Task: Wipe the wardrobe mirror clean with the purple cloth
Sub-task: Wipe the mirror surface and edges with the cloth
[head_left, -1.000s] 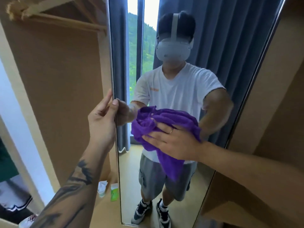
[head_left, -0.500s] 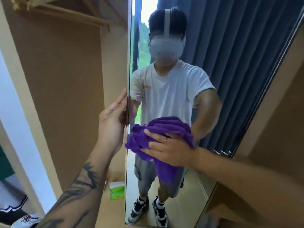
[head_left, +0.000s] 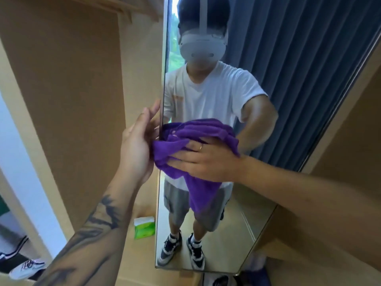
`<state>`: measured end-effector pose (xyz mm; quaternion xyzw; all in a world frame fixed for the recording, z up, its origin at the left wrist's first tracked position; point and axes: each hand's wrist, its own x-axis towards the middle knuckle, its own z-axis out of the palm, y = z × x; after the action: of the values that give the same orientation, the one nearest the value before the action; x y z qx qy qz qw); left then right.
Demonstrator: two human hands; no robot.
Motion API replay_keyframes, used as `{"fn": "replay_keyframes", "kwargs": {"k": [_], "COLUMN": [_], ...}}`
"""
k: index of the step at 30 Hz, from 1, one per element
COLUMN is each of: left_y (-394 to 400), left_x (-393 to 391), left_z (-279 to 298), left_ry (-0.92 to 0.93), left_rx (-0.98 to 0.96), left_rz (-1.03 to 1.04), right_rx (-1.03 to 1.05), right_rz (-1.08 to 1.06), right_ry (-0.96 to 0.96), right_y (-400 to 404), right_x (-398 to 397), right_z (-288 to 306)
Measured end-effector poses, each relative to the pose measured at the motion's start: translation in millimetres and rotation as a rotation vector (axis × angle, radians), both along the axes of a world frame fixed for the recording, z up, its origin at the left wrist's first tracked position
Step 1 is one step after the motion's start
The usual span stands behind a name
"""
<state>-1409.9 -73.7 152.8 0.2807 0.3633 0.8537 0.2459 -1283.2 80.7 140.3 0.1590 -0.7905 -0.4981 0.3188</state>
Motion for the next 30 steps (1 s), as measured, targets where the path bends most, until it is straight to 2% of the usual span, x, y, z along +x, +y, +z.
{"fn": "replay_keyframes", "kwargs": {"k": [3,6,8,10,11,13,15,18,20,21,23,26,28,30], "left_y": [3.5,4.0,0.6,-2.3,-2.6,-2.4,0.4,6.2,5.6,4.6,2.7,-1.4,-3.8,-4.6], "left_x": [-3.6,-3.3,-0.8,-0.6,-1.3,-2.3,-2.4,-6.5,-6.5,-6.4,-5.7,-1.2,2.6,3.8], "left_z": [-2.0,-4.4,-3.4,-3.3,-2.5,-0.2,2.2,1.2,-0.5,-1.3,-1.7,-0.3,1.5,1.5], "left_ry": [-0.01,-0.024,-0.026,0.014,0.041,0.061,0.048,0.047,0.058,0.054,0.044,0.062,0.1,0.104], "left_rx": [0.021,-0.001,-0.003,-0.03,-0.052,-0.058,-0.035,-0.058,-0.067,-0.058,-0.026,-0.075,-0.088,-0.09], "left_rz": [-0.011,-0.001,-0.001,-0.018,-0.026,-0.006,0.009,0.02,0.012,0.004,-0.02,0.011,0.023,0.042], "right_rx": [-0.102,-0.314,-0.3,-0.149,-0.081,-0.012,-0.034,-0.144,-0.261,-0.3,-0.281,-0.128,-0.035,-0.005], "right_rz": [0.029,-0.015,-0.026,-0.037,-0.033,0.011,0.066,0.024,0.015,0.018,0.025,-0.022,-0.035,-0.017], "right_ry": [0.24,0.465,0.357,0.04,-0.084,-0.165,-0.072,0.277,0.417,0.421,0.3,-0.126,-0.276,-0.261], "right_y": [4.9,-7.2,-14.8,-9.0,-3.4,2.3,6.4,4.0,-4.1,-7.2,-7.8,1.4,4.8,7.4], "right_x": [-3.3,-13.3,-16.5,-5.2,1.1,3.0,-2.1,-12.4,-19.7,-21.3,-16.9,10.3,19.8,16.3], "right_z": [56.3,34.9,-17.4,-50.9,-45.8,-11.1,36.2,94.3,87.1,67.3,7.4,-58.8,-63.1,-47.6]}}
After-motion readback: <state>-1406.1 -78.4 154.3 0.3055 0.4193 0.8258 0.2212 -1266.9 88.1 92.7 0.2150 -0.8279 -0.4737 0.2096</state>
